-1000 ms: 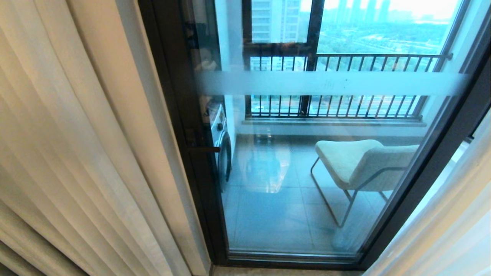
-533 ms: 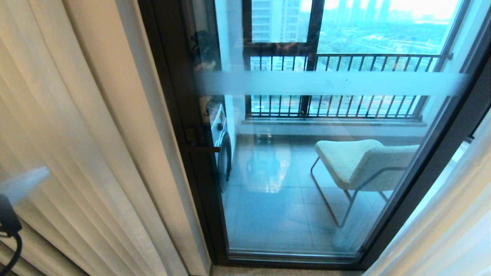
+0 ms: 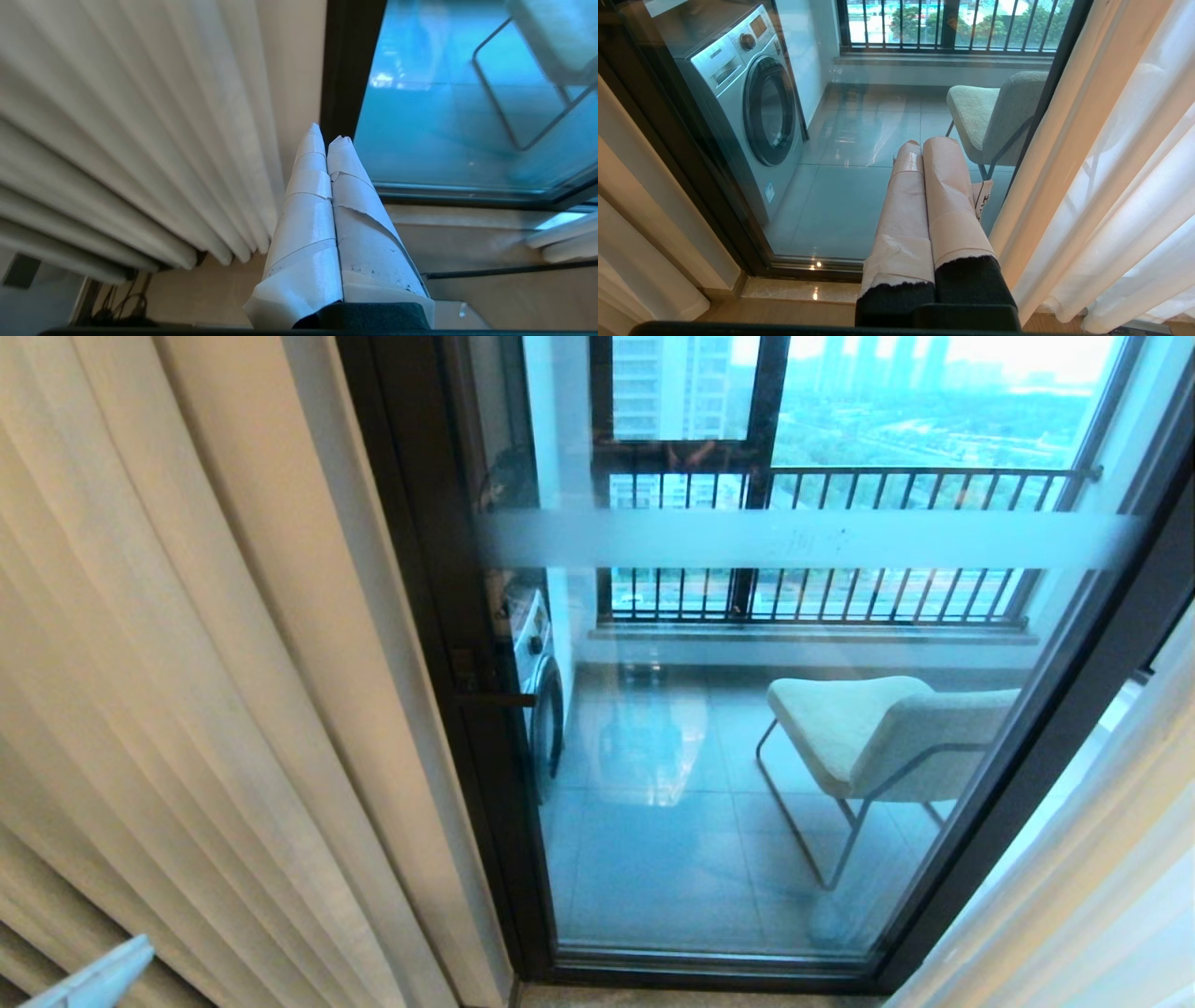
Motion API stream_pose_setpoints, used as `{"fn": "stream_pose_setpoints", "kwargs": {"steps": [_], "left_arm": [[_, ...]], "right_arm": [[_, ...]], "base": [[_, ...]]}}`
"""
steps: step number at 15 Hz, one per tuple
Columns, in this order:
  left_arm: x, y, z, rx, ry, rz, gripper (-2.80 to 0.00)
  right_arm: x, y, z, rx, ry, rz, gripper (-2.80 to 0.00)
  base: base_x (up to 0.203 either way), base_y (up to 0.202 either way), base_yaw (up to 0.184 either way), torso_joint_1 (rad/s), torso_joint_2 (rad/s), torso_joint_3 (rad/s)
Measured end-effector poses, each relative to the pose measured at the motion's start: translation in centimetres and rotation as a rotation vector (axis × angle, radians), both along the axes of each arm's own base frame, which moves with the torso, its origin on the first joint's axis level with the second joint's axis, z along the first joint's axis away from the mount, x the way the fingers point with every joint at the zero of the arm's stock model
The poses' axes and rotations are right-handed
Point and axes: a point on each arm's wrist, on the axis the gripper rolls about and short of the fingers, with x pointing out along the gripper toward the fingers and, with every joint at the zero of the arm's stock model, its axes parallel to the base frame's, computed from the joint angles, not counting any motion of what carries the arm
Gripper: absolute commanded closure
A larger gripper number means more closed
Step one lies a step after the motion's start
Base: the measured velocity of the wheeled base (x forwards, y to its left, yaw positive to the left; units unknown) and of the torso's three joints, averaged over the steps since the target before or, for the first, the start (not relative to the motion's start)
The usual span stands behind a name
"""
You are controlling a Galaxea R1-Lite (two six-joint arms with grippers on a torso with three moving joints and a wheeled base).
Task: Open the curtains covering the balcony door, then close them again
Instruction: Pull the inner curtains open on both sides
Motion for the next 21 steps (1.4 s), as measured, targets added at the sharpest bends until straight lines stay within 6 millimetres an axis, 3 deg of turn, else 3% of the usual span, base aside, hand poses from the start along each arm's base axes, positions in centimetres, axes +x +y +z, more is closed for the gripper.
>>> {"fn": "stream_pose_setpoints", "kwargs": {"steps": [7, 13, 21], "left_arm": [[-3.9, -0.1, -4.2, -0.013, -0.064, 0.030, 0.00], [-5.6, -0.1, -4.5, -0.016, -0.273, 0.001, 0.00], [-6.1, -0.1, -4.6, -0.019, -0.330, -0.002, 0.00]], "right_arm": [[0.0, 0.0, 0.0, 0.000, 0.000, 0.000, 0.00], [0.0, 0.0, 0.0, 0.000, 0.000, 0.000, 0.00], [0.0, 0.0, 0.0, 0.000, 0.000, 0.000, 0.00]], "base": [[0.000, 0.000, 0.000, 0.000, 0.00, 0.000], [0.000, 0.000, 0.000, 0.000, 0.00, 0.000], [0.000, 0.000, 0.000, 0.000, 0.00, 0.000]]}}
